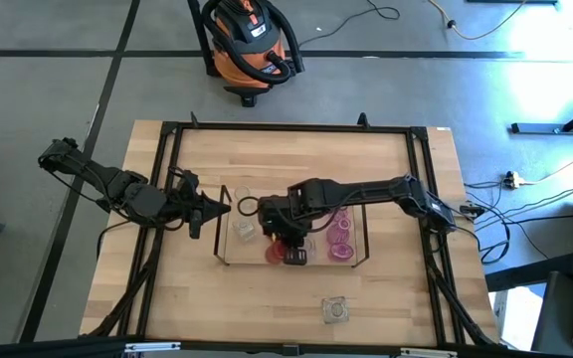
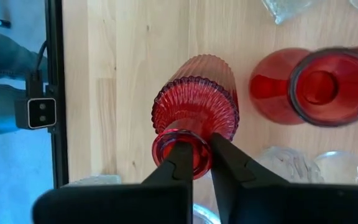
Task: Sort vases onto shelf
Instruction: Put the red flower vase on the shelf aligned with the other red flower vase, then put the transparent flower vase on the shelf aligned with the other transparent flower vase
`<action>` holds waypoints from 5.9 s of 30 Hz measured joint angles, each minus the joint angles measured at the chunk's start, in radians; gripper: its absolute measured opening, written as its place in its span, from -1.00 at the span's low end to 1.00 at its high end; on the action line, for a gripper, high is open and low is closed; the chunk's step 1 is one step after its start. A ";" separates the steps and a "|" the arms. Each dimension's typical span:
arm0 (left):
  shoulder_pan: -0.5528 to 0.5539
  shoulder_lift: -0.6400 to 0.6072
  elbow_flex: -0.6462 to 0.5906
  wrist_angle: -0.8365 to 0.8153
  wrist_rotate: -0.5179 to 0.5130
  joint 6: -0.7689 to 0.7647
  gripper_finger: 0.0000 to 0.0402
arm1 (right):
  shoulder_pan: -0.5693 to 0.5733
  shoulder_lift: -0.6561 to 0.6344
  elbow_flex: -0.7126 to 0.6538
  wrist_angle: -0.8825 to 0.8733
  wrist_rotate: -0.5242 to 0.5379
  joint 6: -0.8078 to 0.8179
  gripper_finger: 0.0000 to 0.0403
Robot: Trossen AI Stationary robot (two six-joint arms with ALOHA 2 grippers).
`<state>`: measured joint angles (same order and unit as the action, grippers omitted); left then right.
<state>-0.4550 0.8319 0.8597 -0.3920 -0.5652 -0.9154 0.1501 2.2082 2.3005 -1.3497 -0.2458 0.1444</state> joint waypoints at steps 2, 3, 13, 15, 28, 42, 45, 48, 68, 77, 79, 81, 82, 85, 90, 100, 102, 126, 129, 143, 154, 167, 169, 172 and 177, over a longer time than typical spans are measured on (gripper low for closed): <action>0.000 0.000 0.000 0.000 0.000 0.000 -1.00 | 0.000 0.000 0.000 0.015 0.000 0.001 -0.85; 0.000 0.000 0.000 0.000 0.000 0.000 -1.00 | 0.000 0.000 0.000 0.020 0.001 0.004 -0.83; 0.000 0.000 0.000 0.000 0.007 0.000 -1.00 | 0.000 0.000 0.000 0.026 0.006 0.010 -0.74; 0.000 0.000 0.000 0.000 0.007 0.000 -1.00 | 0.000 0.000 0.000 0.028 0.005 0.010 -0.74; 0.000 0.000 0.000 0.000 0.007 0.001 -1.00 | 0.000 0.000 0.000 0.043 -0.009 0.034 -0.74; 0.000 0.000 0.000 0.000 0.007 0.001 -1.00 | 0.000 0.006 -0.011 0.094 0.025 0.062 -0.73; 0.000 0.000 0.000 0.000 0.007 0.001 -1.00 | 0.000 0.009 -0.012 0.104 0.028 0.073 -0.73; 0.000 0.000 0.000 0.000 0.007 0.001 -1.00 | 0.000 0.009 -0.012 0.129 0.029 0.085 -0.73; 0.000 0.000 0.000 0.000 0.007 0.002 -1.00 | -0.015 0.009 -0.012 0.125 0.045 0.113 -0.73; 0.000 0.000 0.000 0.000 0.007 0.001 -1.00 | -0.013 0.008 -0.008 0.120 0.043 0.113 -0.73; 0.000 0.000 0.000 0.000 0.007 0.002 -1.00 | -0.013 0.006 -0.008 0.121 0.040 0.113 -0.73; 0.000 0.000 0.000 0.000 0.007 0.001 -1.00 | -0.013 0.006 -0.008 0.119 0.039 0.113 -0.73; 0.000 0.000 0.000 0.000 0.007 0.002 -1.00 | -0.013 0.006 -0.008 0.120 0.039 0.113 -0.73; 0.000 0.000 0.000 0.000 0.007 0.002 -1.00 | -0.013 0.006 -0.008 0.123 0.044 0.113 -0.73; 0.000 0.000 0.000 0.000 0.007 0.002 -1.00 | -0.013 0.006 -0.008 0.126 0.053 0.116 -0.73; 0.000 0.000 0.000 0.000 0.007 0.009 -1.00 | -0.014 -0.016 0.053 0.130 0.140 0.122 -0.73; 0.000 0.000 0.000 0.000 0.007 0.009 -1.00 | -0.019 -0.033 0.052 0.125 0.150 0.138 -0.73; -0.356 0.443 0.000 0.629 0.201 -0.076 -1.00 | 0.196 -0.462 -0.185 -0.207 0.456 0.455 -0.73; -0.374 0.525 0.000 0.747 0.103 -0.078 -1.00 | 0.298 -0.562 -0.351 -0.219 0.452 0.568 -0.73; -0.380 0.700 0.114 0.618 0.066 -0.177 -1.00 | 0.788 -0.956 -1.360 0.792 0.440 1.145 -0.73; -0.404 0.751 0.178 0.490 -0.004 -0.365 -1.00 | 0.753 -0.873 -1.677 1.236 0.519 1.266 -0.73; -0.403 0.751 0.178 0.485 -0.067 -0.366 -1.00 | 0.597 -0.698 -1.674 1.537 0.364 1.187 -0.73; -0.403 0.751 0.179 0.485 -0.069 -0.369 -1.00 | 0.577 -0.681 -1.653 1.541 0.343 1.169 -0.73; -0.403 0.751 0.178 0.486 -0.069 -0.385 -1.00 | 0.559 -0.665 -1.626 1.543 0.306 1.133 -0.74; -0.405 0.751 0.178 0.486 -0.069 -0.388 -1.00 | 0.559 -0.665 -1.611 1.539 0.272 1.142 -0.74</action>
<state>-0.8603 1.5829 1.0380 0.0944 -0.6343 -1.3033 0.7094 1.5433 0.6899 0.1890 0.0257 1.2864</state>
